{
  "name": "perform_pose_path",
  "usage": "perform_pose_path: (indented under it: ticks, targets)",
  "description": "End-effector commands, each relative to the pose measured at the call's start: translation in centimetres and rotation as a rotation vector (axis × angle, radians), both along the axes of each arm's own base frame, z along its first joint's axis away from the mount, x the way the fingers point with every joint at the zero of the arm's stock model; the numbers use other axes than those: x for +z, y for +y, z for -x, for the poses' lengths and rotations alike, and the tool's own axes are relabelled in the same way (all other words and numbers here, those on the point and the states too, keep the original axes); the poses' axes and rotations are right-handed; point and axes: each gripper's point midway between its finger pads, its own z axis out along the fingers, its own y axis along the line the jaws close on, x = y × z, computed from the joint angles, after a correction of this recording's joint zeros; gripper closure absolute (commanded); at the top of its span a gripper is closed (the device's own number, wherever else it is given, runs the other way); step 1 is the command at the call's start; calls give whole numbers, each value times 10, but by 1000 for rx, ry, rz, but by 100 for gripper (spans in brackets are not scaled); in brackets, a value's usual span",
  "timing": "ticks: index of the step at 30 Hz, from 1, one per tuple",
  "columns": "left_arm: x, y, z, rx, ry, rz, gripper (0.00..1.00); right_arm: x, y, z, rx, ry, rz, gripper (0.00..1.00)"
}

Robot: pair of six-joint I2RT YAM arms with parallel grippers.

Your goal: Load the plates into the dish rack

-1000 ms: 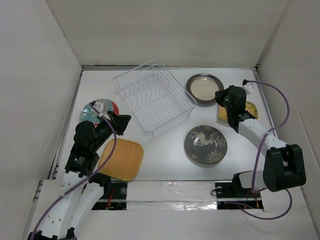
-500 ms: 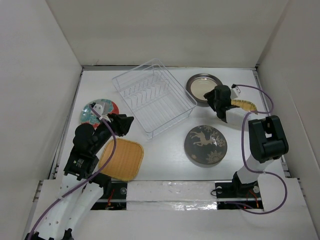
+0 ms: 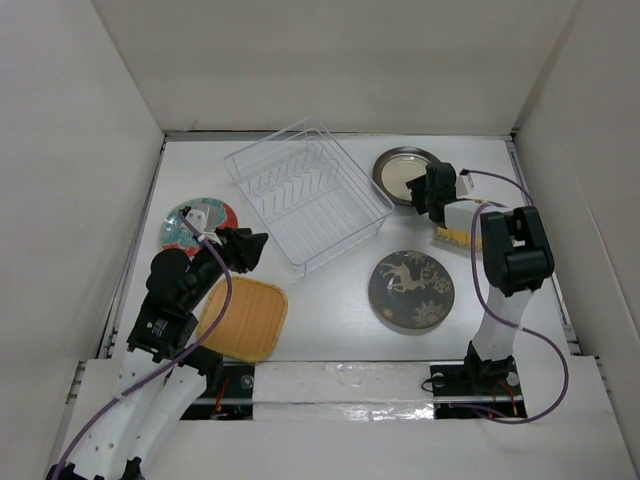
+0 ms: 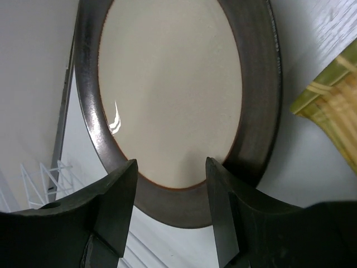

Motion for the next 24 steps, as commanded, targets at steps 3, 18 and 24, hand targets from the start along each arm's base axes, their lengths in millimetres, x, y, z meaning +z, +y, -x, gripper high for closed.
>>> perform_pose_path:
  ticks: [3, 18, 24]
  targets:
    - [4, 0, -5, 11, -26, -2, 58, -2, 2, 0, -11, 45, -42, 46]
    - [6, 2, -6, 19, -33, 1, 58, 1, -20, 54, -4, 58, 19, 51]
    - [6, 3, -6, 25, -34, -1, 58, -13, -11, 37, 16, 94, -34, 50]
